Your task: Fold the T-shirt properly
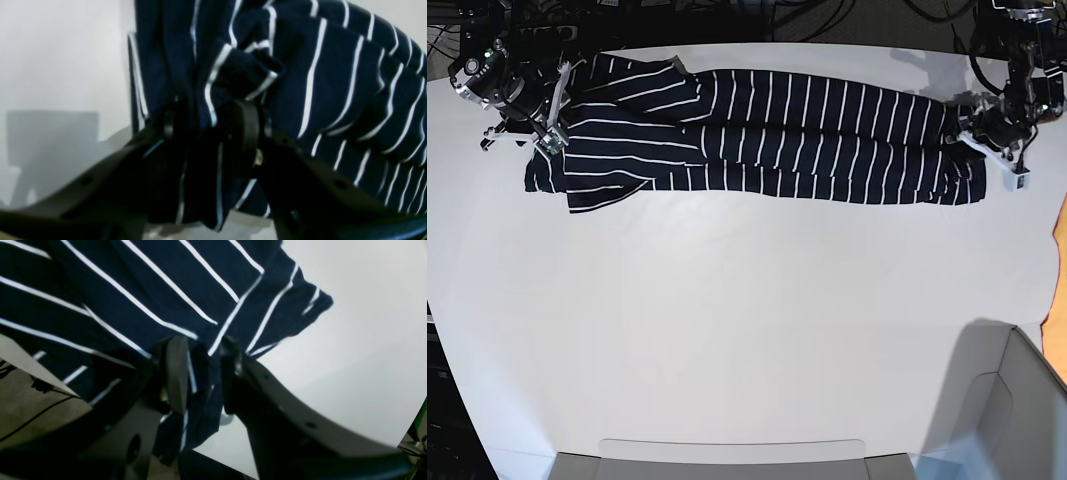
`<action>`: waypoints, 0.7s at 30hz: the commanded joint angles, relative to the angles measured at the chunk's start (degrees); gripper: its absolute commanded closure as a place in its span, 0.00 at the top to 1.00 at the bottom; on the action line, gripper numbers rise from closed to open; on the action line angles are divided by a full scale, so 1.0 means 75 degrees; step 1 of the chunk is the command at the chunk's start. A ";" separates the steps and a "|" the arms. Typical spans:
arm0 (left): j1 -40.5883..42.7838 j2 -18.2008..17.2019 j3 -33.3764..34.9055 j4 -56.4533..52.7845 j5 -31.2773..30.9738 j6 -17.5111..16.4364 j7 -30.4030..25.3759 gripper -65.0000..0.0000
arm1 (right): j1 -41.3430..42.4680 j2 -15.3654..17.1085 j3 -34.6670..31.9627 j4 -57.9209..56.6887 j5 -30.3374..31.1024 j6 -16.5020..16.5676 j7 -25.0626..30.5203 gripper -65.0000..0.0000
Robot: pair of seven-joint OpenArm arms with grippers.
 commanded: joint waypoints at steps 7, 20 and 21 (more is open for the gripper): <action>0.0059 -0.0249 -0.1028 0.0637 -0.0049 -0.0066 0.0006 0.35 | 0.0126 0.0084 0.0053 0.0110 0.0038 0.0010 0.0102 0.27; 0.0024 -0.0495 -0.0653 0.0450 0.1417 -0.0078 -0.0544 0.49 | 0.0126 0.0108 0.0053 0.0110 0.0061 0.0010 0.0102 0.27; -0.0070 -0.0566 -0.0501 0.0297 0.1581 -0.0078 -0.0580 0.50 | 0.0126 0.0108 0.0053 0.0110 0.0061 0.0010 0.0102 0.27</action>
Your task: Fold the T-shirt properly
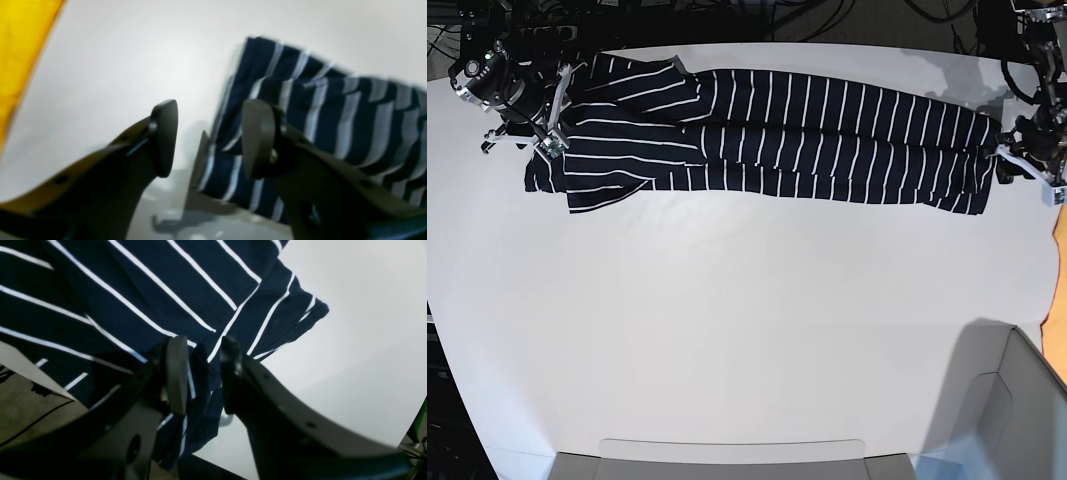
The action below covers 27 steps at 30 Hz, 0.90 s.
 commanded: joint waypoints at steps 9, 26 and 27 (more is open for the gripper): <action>-0.0732 -0.0407 0.0874 -0.1448 0.0153 -0.0028 -0.0465 0.51 | 0.0026 0.0149 0.0056 0.0110 0.0038 0.0010 0.0108 0.27; -0.1154 -0.0348 0.2222 -0.3042 0.0153 -0.2923 -0.0653 0.33 | 0.0026 0.0149 0.0056 0.0110 0.0038 0.0010 0.0096 0.27; -0.1154 -0.0325 0.2245 -0.3112 0.0153 -0.3052 -0.0653 0.26 | 0.0026 0.0149 0.0056 0.0110 0.0038 0.0010 0.0096 0.27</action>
